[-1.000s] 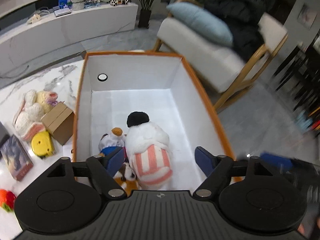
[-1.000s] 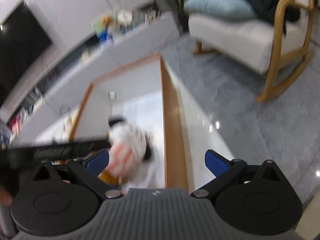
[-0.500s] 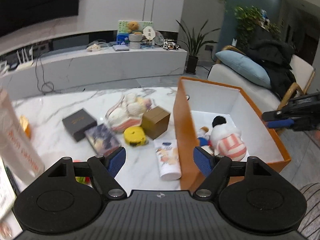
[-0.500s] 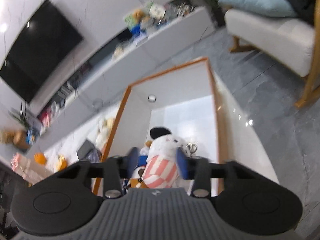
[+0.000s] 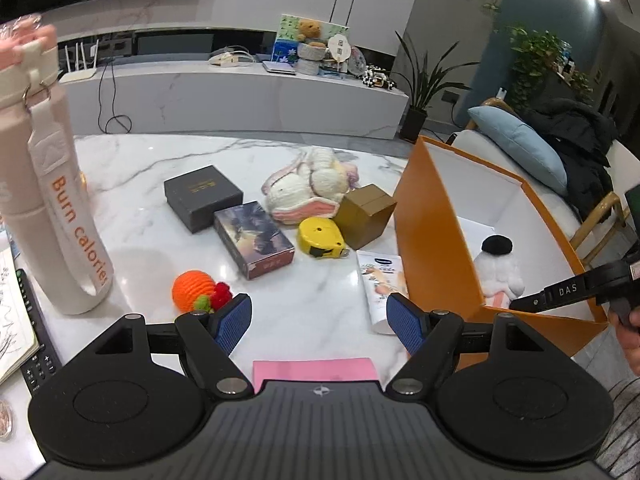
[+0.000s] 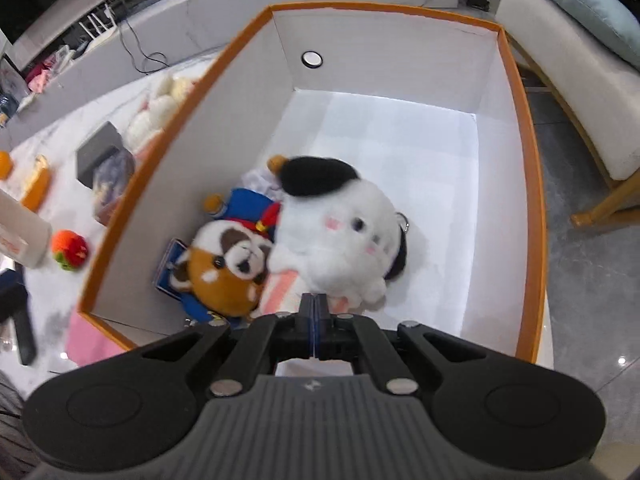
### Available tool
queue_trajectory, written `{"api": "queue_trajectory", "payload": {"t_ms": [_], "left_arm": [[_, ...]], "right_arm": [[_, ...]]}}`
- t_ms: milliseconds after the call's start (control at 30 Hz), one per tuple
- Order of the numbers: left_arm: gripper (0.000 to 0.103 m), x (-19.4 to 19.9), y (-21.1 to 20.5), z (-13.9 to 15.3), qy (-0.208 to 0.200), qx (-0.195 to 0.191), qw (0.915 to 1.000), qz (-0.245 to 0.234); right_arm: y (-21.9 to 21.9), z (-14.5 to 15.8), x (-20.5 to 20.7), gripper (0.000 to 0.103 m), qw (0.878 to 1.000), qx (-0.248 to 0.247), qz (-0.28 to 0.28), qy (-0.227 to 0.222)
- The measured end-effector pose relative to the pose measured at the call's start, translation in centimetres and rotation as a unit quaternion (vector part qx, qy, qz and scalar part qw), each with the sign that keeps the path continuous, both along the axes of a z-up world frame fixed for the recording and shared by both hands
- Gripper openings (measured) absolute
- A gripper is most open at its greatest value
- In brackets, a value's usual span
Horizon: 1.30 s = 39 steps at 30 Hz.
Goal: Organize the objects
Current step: 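Move the right tool back to the table above the pink sponge, then grasp the pink sponge with the right tool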
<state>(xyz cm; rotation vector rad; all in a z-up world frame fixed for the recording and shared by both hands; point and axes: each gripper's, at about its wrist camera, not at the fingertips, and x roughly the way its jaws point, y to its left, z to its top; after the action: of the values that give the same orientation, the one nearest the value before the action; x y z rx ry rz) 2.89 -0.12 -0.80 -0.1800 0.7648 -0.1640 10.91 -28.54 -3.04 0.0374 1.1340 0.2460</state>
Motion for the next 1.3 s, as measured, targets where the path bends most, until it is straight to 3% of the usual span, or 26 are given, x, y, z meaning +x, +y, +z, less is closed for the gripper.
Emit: {"api": "queue_trajectory", "payload": {"t_ms": [133,233,267,300,333,367,400,500,600,667,733,800,900,1067,1233,1300], "left_arm": [[0.088,0.0,1.0,-0.1,0.008,0.006,0.9999,-0.004],[0.088,0.1,1.8,-0.4,0.021,0.015,0.9995,-0.019],[0.088,0.0,2.1,-0.4,0.023,0.015,0.9994,-0.02],[0.088,-0.1,2.6,-0.3,0.02,0.01,0.9996,-0.019],[0.088,-0.1,3.2,-0.1,0.017,0.003,0.9997,-0.016],[0.088,-0.2,3.8,0.1,0.015,-0.003,0.9998,-0.011],[0.088,-0.2,4.5,0.5,0.016,-0.006,0.9998,-0.005],[0.088,-0.3,5.9,1.5,0.021,0.013,0.9996,-0.012],[0.088,-0.8,7.1,2.0,0.012,0.022,0.9997,-0.006],[0.088,-0.8,8.1,2.0,0.015,0.009,0.9999,0.002],[0.088,-0.5,8.9,1.8,0.019,-0.004,0.9998,0.007],[0.088,-0.5,9.5,1.8,0.018,-0.009,0.9998,0.01],[0.088,-0.5,10.4,1.5,0.021,-0.015,0.9996,0.012],[0.088,-0.5,11.3,1.3,0.024,-0.017,0.9994,0.017],[0.088,-0.7,11.5,1.3,0.023,-0.015,0.9995,0.013],[0.088,-0.7,11.6,1.3,0.022,-0.016,0.9996,0.011]], "right_arm": [[0.3,1.7,-1.0,0.0,0.999,0.022,-0.003,-0.026],[1.1,4.6,-2.3,0.009,0.996,0.045,0.01,-0.071],[1.5,5.5,-2.8,0.022,0.995,0.052,0.021,-0.082],[2.3,6.1,-3.3,0.056,0.993,0.06,0.039,-0.092],[3.2,6.9,-3.9,0.072,0.99,0.07,0.065,-0.106],[4.2,7.6,-4.4,0.095,0.985,0.077,0.094,-0.126],[5.3,8.1,-5.1,0.1,0.976,0.083,0.132,-0.15],[9.3,8.5,-6.2,0.102,0.94,0.06,0.277,-0.188],[13.4,6.9,-6.9,0.102,0.877,-0.029,0.44,-0.191],[15.8,5.1,-6.9,0.102,0.841,-0.069,0.509,-0.17],[17.6,2.9,-6.3,0.102,0.817,-0.072,0.56,-0.114],[19.5,0.8,-5.4,0.102,0.803,-0.088,0.587,-0.061],[21.4,-1.4,-4.8,0.102,0.778,-0.134,0.613,-0.035],[23.6,-2.7,-4.0,0.102,0.771,-0.141,0.621,0.007],[25.1,-4.7,-4.2,0.102,0.745,-0.171,0.644,0.035],[25.4,-5.2,-3.9,0.102,0.745,-0.177,0.642,0.046]]}}
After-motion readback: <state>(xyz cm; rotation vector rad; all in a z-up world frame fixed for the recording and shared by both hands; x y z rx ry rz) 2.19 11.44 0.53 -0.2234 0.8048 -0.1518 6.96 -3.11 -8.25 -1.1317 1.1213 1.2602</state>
